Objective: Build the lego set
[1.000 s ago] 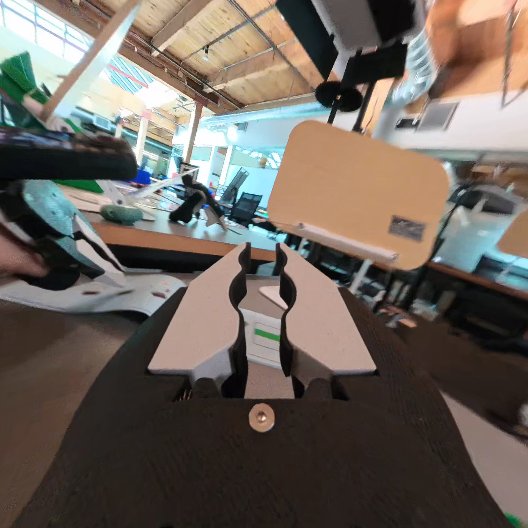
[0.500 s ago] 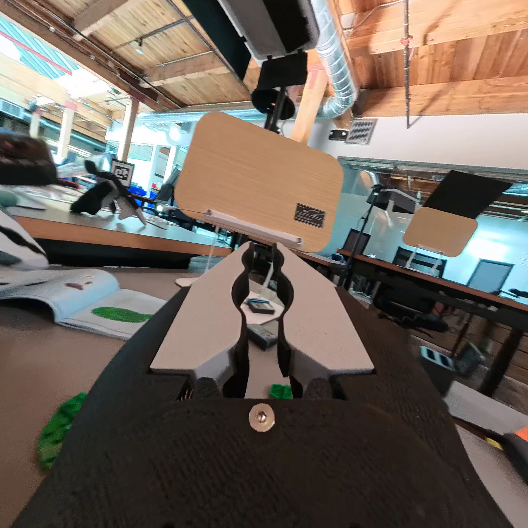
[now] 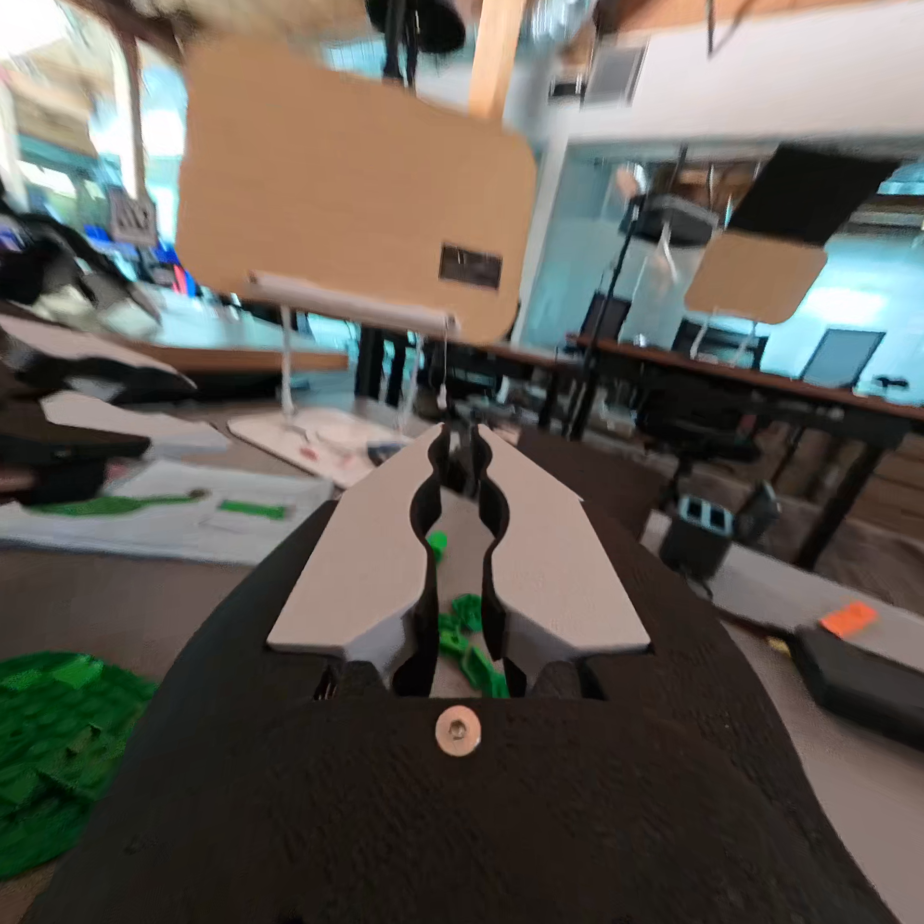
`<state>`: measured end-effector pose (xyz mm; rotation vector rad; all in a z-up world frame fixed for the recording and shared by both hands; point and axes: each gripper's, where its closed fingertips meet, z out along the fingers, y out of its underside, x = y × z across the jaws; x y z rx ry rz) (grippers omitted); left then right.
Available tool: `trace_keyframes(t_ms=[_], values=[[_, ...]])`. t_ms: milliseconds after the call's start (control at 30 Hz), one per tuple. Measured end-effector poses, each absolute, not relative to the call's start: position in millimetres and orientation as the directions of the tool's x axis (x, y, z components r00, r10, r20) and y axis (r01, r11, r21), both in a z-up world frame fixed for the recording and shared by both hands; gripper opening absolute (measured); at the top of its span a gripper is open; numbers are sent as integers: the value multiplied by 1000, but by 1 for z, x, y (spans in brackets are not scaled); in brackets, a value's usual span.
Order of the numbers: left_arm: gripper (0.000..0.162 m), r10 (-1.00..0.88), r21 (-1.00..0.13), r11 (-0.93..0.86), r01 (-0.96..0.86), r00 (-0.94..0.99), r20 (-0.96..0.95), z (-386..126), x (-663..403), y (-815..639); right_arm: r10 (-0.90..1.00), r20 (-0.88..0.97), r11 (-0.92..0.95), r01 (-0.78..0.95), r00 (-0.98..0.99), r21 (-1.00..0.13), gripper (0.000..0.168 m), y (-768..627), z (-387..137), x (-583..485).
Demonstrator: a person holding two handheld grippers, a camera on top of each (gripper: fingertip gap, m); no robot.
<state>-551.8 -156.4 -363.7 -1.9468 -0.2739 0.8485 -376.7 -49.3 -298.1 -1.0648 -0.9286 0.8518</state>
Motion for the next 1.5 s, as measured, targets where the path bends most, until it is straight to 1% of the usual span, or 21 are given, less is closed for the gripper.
trace_keyframes(t_ms=[33, 67, 133, 200, 267, 367, 433, 533, 567, 600, 633, 667, 800, 1000, 1167, 1333, 1500], values=[[51, 489, -832, -528, -171, 740, -463, -368, -545, -153, 899, 210, 251, -59, 384, -966, 5, -44, -308, -380], [53, 462, -821, -531, -207, 742, -486, -371, -539, -149, 899, 214, 246, -35, 382, -969, 5, -42, -312, -382], [52, 418, -816, -507, -279, 748, -516, -372, -526, -143, 913, 223, 261, -69, 342, -963, 5, -51, -308, -384], [50, 363, -852, -428, -302, 805, -468, -371, -510, -136, 916, 236, 279, -90, 326, -956, 5, -56, -304, -384], [48, 315, -881, -384, -277, 857, -407, -376, -501, -132, 918, 241, 275, -70, 314, -959, 5, -57, -309, -386], [56, 278, -829, -490, -269, 854, -441, -399, -504, -131, 945, 190, 212, -56, 266, -976, 4, -61, -316, -388], [54, 242, -815, -500, -293, 856, -457, -403, -497, -127, 953, 165, 188, -68, 253, -980, 3, -63, -318, -388], [47, 186, -820, -485, -303, 880, -436, -404, -486, -122, 950, 176, 198, -61, 257, -978, 3, -64, -320, -386], [49, 149, -813, -487, -320, 886, -438, -407, -484, -120, 952, 168, 190, -65, 255, -980, 3, -65, -320, -386], [56, 120, -801, -496, -335, 887, -445, -410, -483, -119, 960, 146, 168, -74, 239, -983, 2, -68, -320, -387], [55, 102, -796, -507, -331, 894, -437, -413, -483, -118, 969, 129, 150, -89, 210, -985, 3, -73, -319, -388], [49, 89, -796, -516, -315, 905, -416, -415, -482, -117, 975, 124, 146, -107, 184, -983, 3, -78, -317, -389], [32, 7, -801, -536, -266, 948, -320, -423, -474, -116, 968, 153, 176, -100, 199, -979, 3, -78, -317, -389], [20, -38, -802, -556, -215, 971, -234, -428, -469, -116, 966, 153, 174, -87, 207, -981, 2, -76, -320, -390], [24, -21, -801, -547, -243, 961, -277, -425, -471, -116, 966, 163, 182, -80, 202, -980, 2, -77, -321, -392], [31, 11, -807, -563, -177, 975, -222, -427, -477, -116, 965, 152, 173, -85, 212, -981, 3, -73, -320, -391], [23, -15, -805, -568, -171, 980, -198, -429, -474, -116, 965, 158, 178, -80, 210, -981, 3, -73, -321, -392]])
